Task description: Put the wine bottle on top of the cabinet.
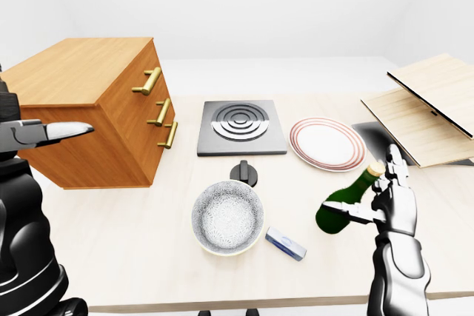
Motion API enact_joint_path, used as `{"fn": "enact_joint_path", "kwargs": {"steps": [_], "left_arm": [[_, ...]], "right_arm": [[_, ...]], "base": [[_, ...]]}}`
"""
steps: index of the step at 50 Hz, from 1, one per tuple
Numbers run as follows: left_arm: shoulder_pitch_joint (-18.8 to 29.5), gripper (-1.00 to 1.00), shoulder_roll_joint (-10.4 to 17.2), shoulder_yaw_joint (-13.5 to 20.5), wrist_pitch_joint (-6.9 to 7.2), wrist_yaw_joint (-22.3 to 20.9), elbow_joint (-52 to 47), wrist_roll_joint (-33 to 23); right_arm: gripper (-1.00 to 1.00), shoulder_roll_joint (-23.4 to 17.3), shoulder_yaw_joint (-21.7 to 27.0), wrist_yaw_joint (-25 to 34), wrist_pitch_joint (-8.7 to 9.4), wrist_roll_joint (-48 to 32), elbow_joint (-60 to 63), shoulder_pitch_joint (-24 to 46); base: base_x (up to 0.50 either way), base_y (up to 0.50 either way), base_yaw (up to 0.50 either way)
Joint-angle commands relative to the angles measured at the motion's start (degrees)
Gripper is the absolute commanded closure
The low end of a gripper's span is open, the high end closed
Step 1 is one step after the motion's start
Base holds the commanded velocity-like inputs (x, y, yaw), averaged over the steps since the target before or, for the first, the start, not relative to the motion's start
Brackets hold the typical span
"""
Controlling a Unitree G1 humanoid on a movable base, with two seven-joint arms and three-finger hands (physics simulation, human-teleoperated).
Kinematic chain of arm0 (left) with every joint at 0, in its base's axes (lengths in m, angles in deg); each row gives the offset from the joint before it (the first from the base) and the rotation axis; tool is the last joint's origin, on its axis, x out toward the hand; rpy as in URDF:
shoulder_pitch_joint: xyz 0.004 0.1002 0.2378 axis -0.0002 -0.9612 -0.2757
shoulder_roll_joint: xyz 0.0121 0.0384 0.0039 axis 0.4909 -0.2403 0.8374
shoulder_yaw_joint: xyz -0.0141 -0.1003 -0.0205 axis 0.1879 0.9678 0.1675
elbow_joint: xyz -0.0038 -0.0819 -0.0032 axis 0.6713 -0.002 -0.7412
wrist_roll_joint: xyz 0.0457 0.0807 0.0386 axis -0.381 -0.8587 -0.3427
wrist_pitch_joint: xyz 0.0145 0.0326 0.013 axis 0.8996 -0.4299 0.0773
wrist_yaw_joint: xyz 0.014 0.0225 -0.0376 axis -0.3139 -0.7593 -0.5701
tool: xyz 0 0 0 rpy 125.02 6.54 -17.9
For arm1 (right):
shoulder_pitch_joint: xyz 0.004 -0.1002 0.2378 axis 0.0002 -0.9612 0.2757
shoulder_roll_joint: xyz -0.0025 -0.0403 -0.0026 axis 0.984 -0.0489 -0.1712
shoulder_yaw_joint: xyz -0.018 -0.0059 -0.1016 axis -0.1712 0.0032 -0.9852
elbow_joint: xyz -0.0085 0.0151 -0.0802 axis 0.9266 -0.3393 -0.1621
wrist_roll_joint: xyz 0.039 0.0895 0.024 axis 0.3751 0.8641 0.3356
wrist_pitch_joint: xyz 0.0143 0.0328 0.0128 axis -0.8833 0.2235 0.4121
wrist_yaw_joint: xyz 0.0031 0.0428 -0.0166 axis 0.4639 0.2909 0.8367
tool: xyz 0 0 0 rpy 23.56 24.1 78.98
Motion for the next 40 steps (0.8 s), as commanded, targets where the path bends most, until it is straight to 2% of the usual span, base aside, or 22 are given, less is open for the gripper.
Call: {"fn": "enact_joint_path", "kwargs": {"steps": [1,2,3,10,20,30,40], "left_arm": [[-0.31,-1.00,-0.08,0.12,0.00,-0.27,0.42,-0.16],[-0.42,-1.00,-0.13,0.10,0.00,-0.30,0.46,-0.19],[-0.38,-1.00,-0.11,0.12,0.00,-0.27,0.45,-0.18],[-0.37,-1.00,-0.07,0.15,0.00,-0.33,0.73,-0.23],[-0.20,-1.00,-0.30,-0.14,0.00,-0.20,0.64,-0.26],[0.04,-1.00,0.14,0.23,0.00,-0.06,1.84,-0.02],[0.37,-1.00,0.48,0.48,0.00,0.31,2.44,0.46]], "right_arm": [[-0.43,-0.76,-1.33,-0.99,0.00,0.21,-0.77,1.64],[0.07,-0.66,-1.54,-1.12,0.00,0.22,-0.68,1.59],[1.00,-0.44,-1.60,-0.92,0.00,0.85,-0.33,1.43],[1.00,-0.10,-1.41,-1.09,0.00,1.73,0.94,0.74],[1.00,1.60,0.24,-0.42,0.00,1.39,10.07,-0.77],[1.00,-0.15,0.43,-3.21,0.00,0.29,15.81,2.81],[1.00,-4.67,3.43,-3.55,0.00,1.45,30.64,7.97]], "base": [[0.00,0.00,0.00],[0.00,0.00,0.00],[0.00,0.00,0.00],[0.00,0.00,0.00],[0.00,0.00,0.00],[0.00,0.00,0.00],[0.00,0.00,0.00]]}}
